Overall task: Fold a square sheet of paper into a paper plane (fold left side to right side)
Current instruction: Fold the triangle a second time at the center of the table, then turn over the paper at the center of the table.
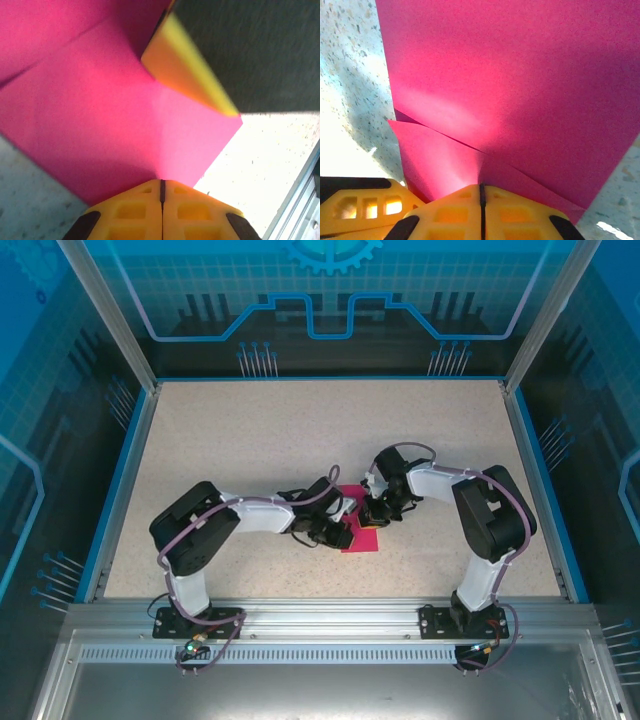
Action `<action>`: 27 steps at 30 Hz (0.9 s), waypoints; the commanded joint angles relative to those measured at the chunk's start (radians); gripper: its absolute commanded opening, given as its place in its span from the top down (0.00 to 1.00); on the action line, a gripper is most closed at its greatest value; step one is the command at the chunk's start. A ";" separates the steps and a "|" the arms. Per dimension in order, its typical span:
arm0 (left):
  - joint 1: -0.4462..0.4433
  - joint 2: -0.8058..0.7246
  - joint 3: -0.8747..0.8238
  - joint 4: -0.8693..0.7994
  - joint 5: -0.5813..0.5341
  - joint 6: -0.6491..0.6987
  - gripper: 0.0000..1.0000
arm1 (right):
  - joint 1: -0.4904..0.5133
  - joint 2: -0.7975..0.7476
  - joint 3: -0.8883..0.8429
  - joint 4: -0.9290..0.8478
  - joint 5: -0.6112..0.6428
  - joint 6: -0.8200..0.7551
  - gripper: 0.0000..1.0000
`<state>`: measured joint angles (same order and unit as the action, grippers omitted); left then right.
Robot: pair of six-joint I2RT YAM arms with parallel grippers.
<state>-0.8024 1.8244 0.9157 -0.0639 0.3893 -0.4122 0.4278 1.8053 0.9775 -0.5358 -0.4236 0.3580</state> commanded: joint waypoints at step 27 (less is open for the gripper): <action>0.133 -0.071 -0.052 0.175 0.068 -0.132 0.55 | -0.160 -0.402 -0.255 0.154 -0.025 0.007 0.48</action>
<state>-0.6781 1.7096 0.8204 0.0616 0.4393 -0.5259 0.2794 1.4296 0.7517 -0.3916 -0.4053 0.3759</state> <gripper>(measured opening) 0.445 0.514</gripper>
